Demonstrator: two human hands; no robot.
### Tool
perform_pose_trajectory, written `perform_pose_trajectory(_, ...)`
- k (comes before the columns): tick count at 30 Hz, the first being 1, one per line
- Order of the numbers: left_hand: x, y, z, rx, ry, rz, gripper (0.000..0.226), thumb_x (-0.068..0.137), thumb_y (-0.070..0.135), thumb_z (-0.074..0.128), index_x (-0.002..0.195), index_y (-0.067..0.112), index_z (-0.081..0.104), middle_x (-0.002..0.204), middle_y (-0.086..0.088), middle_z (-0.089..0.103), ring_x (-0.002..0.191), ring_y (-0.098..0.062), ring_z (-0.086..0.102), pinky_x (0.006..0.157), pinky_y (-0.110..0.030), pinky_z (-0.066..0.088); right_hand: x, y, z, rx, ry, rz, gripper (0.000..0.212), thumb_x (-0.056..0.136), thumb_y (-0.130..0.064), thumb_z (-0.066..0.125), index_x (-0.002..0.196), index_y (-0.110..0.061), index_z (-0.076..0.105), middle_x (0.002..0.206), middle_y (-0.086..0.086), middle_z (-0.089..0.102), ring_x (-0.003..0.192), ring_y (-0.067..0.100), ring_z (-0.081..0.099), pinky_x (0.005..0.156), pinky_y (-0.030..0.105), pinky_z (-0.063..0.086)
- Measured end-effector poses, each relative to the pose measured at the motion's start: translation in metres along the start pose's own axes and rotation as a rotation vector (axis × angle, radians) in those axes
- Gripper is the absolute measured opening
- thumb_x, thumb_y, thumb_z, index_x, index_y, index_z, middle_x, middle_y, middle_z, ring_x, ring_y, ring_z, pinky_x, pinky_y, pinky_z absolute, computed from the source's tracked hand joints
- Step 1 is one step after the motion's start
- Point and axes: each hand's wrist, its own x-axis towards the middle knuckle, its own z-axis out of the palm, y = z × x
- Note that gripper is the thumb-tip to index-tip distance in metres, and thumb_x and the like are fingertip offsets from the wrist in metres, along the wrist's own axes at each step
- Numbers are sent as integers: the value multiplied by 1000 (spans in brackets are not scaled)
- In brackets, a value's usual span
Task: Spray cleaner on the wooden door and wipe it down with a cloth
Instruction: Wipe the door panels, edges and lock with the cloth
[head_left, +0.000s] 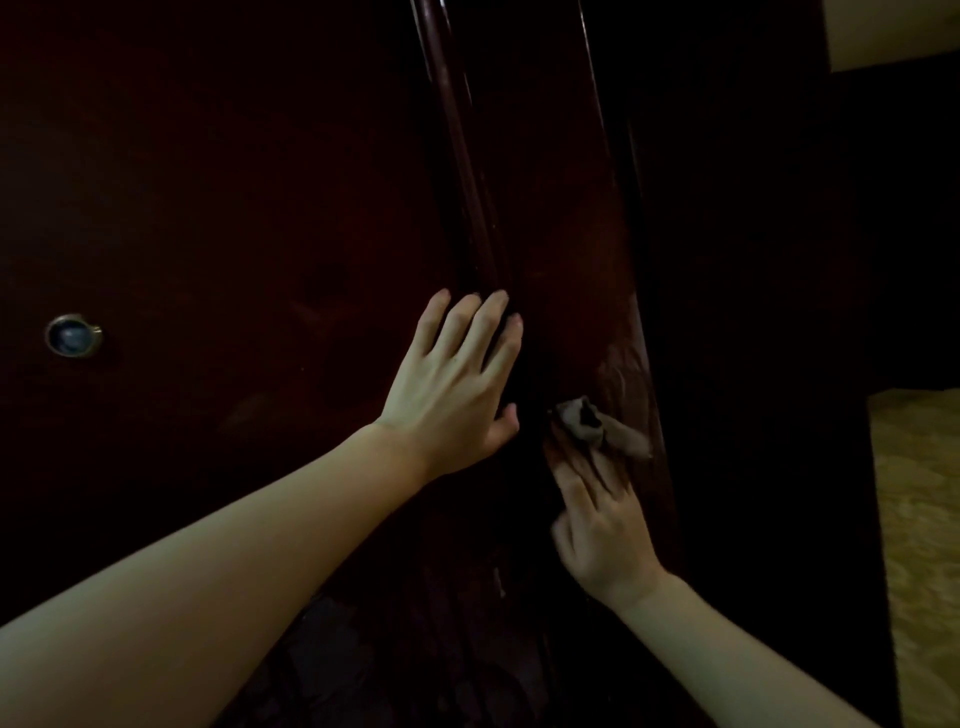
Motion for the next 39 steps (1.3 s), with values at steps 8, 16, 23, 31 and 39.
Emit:
perform_pose_trajectory(8, 19, 10, -2, -28, 39, 1, 77, 76, 60, 48, 133, 7, 48, 144, -18, 40, 124, -40, 41, 111, -56, 24, 100, 31, -42, -40, 18, 25, 55, 90, -12, 39, 145, -3, 40, 154, 9, 37, 145, 30, 28, 116, 49, 30)
perform_pose_trajectory(16, 25, 27, 3, -41, 38, -14, 66, 76, 54, 55, 126, 11, 53, 138, -17, 44, 127, -44, 32, 105, -58, 31, -30, 43, -11, -129, -26, 55, 64, 84, -10, 43, 147, -4, 29, 154, 14, 32, 145, 37, 24, 111, 55, 33)
perform_pose_trajectory(23, 23, 26, 5, -30, 29, 9, 68, 77, 58, 53, 127, 13, 53, 137, -17, 45, 131, -47, 31, 104, -59, 31, 42, 56, -34, -44, -12, -16, 59, 87, -8, 40, 145, -3, 36, 151, 14, 37, 144, 32, 26, 115, 49, 30)
perform_pose_trajectory(31, 23, 26, 7, -27, 36, 18, 68, 77, 60, 52, 126, 13, 53, 136, -17, 46, 130, -48, 32, 104, -59, 31, 62, 60, -30, -59, 81, 27, 55, 90, -4, 41, 145, 4, 37, 154, 19, 32, 147, 35, 21, 119, 50, 22)
perform_pose_trajectory(39, 7, 19, 1, -67, 21, 41, 68, 77, 57, 55, 127, 10, 51, 137, -19, 46, 133, -40, 36, 109, -56, 29, -77, 35, -8, -100, -154, 45, 66, 88, -10, 40, 151, -6, 22, 155, 15, 29, 148, 34, 17, 116, 51, 24)
